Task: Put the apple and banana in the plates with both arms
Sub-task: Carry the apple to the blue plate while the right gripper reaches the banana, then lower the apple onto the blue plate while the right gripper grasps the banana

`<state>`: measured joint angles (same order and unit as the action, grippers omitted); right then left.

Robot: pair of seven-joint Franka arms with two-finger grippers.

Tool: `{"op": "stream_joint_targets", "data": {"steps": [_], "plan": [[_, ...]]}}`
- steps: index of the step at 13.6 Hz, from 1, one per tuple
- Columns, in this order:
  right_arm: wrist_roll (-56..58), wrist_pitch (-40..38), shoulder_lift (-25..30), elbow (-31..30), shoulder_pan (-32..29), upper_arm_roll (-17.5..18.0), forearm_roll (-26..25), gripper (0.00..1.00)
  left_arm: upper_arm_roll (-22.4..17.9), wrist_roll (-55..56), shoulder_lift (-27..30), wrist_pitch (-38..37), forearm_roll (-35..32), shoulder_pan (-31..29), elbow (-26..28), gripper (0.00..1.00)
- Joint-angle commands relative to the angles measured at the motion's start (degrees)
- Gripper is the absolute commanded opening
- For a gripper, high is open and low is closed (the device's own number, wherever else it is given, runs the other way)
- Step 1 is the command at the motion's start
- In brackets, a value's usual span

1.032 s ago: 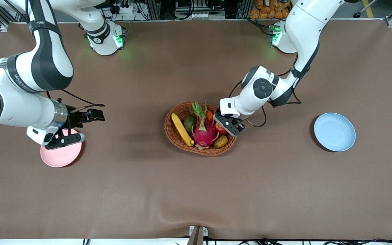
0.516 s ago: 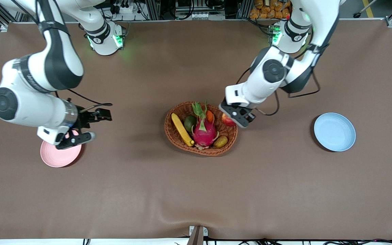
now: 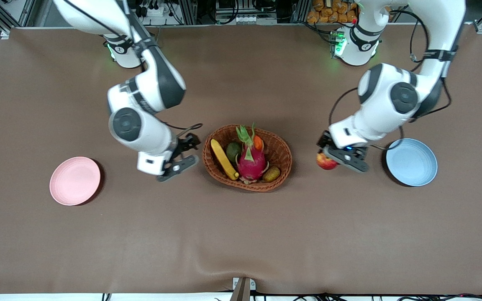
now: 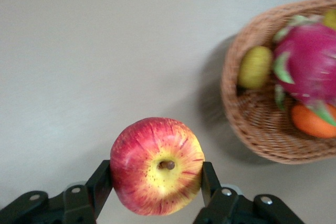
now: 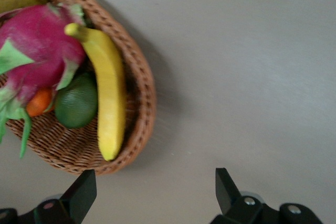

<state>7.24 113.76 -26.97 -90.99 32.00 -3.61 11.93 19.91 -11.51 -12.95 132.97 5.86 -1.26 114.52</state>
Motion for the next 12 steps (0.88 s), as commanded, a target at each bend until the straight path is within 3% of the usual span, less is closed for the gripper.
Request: {"op": "stream_joint_targets", "data": {"steps": [1,3,9,12], "plan": [[0.4,4.78,-2.29,-0.67,4.63,-0.52,-3.74,1.0,0.56,0.08,2.57,-0.87,-0.76,-5.57,2.63,0.41],[0.49,7.87,-3.7,-2.69,6.57,-0.52,-7.96,1.0,0.56,-1.66,3.19,-1.04,-0.93,-9.53,4.3,0.44],[0.4,11.13,-7.04,-4.11,10.01,-0.52,-8.07,1.0,0.74,-14.23,4.51,-0.87,-1.72,-23.94,9.31,0.43],[0.32,11.13,-7.83,-4.11,10.8,-0.52,-8.07,0.91,0.65,-16.34,3.9,-0.08,-1.72,-26.32,10.55,0.43]]}}
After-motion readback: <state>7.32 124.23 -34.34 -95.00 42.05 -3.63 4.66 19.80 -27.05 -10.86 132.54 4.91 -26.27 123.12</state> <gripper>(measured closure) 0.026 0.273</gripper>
